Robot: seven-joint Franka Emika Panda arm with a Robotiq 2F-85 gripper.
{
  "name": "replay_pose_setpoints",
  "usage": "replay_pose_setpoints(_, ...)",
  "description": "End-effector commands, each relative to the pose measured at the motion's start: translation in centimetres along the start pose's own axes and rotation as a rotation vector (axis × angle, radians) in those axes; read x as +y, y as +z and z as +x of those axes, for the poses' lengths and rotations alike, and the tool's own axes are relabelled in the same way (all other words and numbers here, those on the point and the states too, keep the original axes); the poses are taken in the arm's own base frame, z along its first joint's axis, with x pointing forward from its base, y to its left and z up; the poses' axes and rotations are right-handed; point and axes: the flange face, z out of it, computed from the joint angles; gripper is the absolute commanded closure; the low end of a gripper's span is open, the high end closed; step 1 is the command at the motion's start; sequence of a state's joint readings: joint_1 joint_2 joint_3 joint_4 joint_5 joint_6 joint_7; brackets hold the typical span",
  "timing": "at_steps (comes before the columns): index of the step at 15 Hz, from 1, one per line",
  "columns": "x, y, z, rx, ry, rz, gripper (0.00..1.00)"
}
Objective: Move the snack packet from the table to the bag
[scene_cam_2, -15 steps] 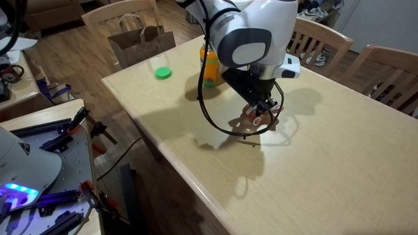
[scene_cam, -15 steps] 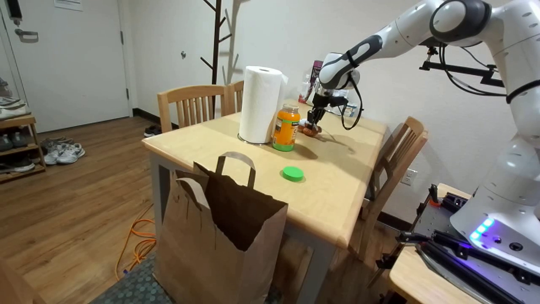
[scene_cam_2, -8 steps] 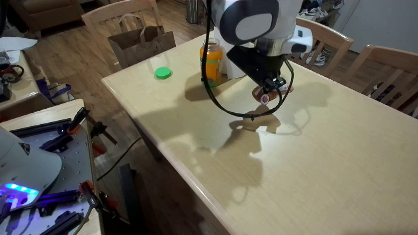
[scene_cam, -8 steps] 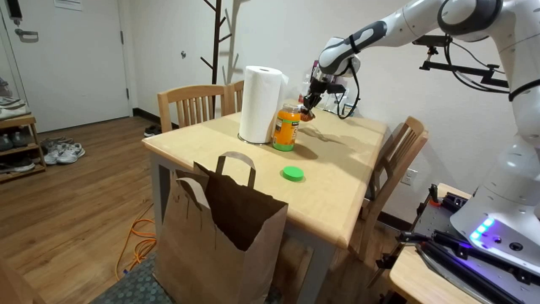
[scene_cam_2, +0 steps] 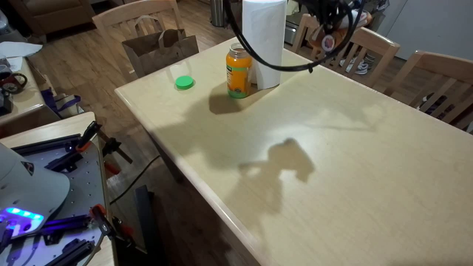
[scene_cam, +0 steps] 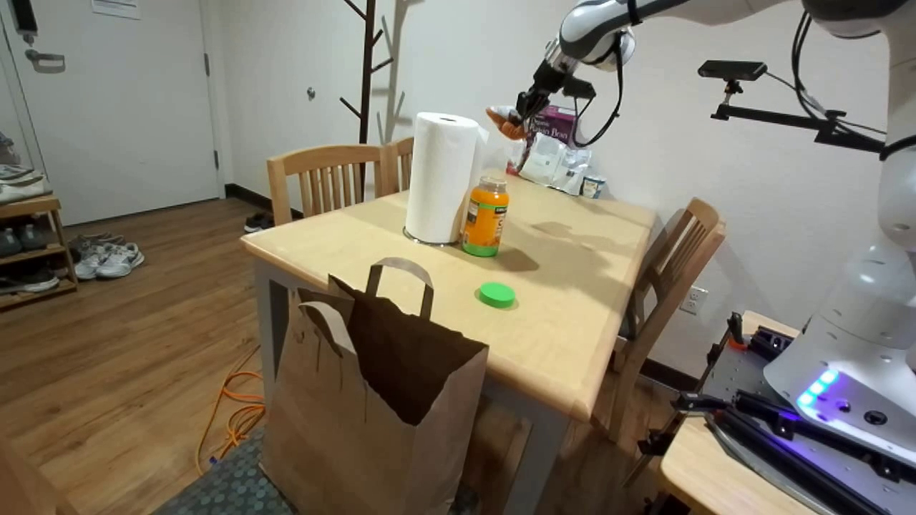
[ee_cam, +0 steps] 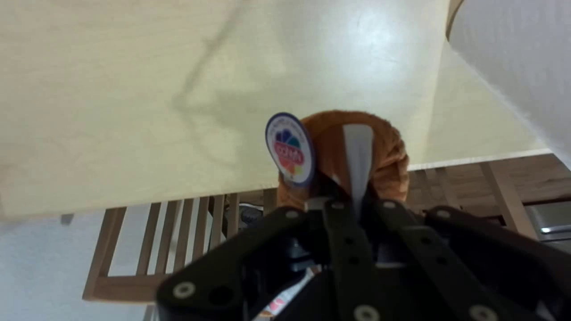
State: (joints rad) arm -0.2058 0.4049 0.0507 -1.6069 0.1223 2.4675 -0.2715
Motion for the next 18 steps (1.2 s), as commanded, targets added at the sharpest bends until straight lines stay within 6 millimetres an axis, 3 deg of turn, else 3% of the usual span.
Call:
replay_pose_setpoints(1,-3.6,-6.6,0.2,0.009,-0.089,0.08,0.98)
replay_pose_setpoints(2,-1.9,-3.8,1.0,0.012,-0.036,0.027,0.92)
replay_pose_setpoints(4,-3.6,-6.5,1.2,0.016,-0.064,0.056,0.92)
replay_pose_setpoints(5,-4.0,-7.0,1.1,0.016,-0.069,0.059,0.98)
replay_pose_setpoints(6,-3.9,-7.2,1.3,0.001,-0.055,0.063,0.98)
replay_pose_setpoints(9,-5.7,-9.8,3.4,0.039,-0.134,0.017,0.98)
replay_pose_setpoints(13,-11.3,-13.3,5.6,-0.024,-0.276,-0.02,0.98)
replay_pose_setpoints(18,-20.2,-14.2,5.0,-0.209,-0.471,0.003,0.98)
